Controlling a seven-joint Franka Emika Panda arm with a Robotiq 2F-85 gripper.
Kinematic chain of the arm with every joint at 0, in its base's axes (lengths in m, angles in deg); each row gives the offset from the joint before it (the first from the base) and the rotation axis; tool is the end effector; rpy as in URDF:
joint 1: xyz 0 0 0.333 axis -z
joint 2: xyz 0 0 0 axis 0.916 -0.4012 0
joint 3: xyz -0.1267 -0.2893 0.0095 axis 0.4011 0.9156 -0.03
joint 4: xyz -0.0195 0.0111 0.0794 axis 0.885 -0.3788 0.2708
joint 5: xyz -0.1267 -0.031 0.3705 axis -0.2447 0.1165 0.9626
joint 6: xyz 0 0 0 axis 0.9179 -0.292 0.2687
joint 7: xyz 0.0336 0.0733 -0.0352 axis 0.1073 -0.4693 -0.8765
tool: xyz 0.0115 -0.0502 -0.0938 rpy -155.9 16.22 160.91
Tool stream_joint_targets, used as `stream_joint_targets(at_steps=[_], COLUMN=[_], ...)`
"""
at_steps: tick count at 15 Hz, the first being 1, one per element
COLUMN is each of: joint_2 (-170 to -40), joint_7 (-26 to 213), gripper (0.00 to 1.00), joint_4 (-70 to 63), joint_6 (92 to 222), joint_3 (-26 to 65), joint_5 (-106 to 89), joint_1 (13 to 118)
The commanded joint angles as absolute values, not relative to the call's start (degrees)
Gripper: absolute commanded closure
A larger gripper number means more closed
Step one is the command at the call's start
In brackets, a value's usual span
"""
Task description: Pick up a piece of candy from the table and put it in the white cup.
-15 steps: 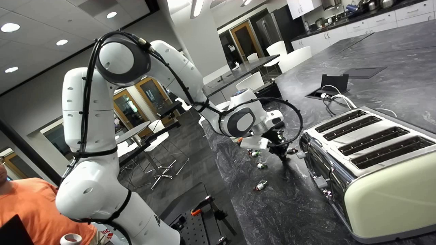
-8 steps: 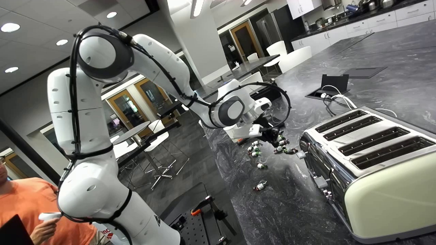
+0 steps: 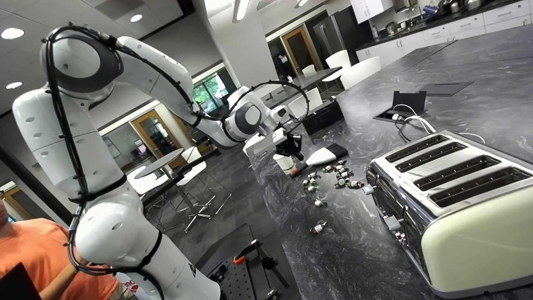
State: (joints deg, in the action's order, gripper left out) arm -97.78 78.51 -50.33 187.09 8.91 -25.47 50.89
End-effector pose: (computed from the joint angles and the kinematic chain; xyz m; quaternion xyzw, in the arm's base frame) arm 0.4691 0.2136 0.2666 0.8933 0.4230 0.1450 0.0447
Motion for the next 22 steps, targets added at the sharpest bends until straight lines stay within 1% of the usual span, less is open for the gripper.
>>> stream_joint_targets(at_steps=[1, 4, 7, 15, 20, 21, 22], joint_2=[-97.9, -100.0, -102.5, -113.0, -117.3, -117.6, -117.8], joint_7=[73.8, 71.7, 70.8, 72.5, 72.0, 72.5, 72.5], gripper=[1.0, 1.0, 1.0, 1.0, 0.99, 0.99, 0.93], joint_4=[-48.9, -46.1, -42.1, -28.5, -23.7, -23.3, -22.8], joint_6=[184.7, 183.8, 182.1, 179.1, 178.2, 178.4, 178.5], joint_3=[1.9, -2.5, -4.1, -1.7, -0.8, -0.2, 0.1], joint_5=[-22.3, -21.7, -23.4, -28.7, -29.3, -30.0, -30.4], joint_1=[50.0, 48.4, 46.5, 41.5, 39.7, 39.1, 38.7])
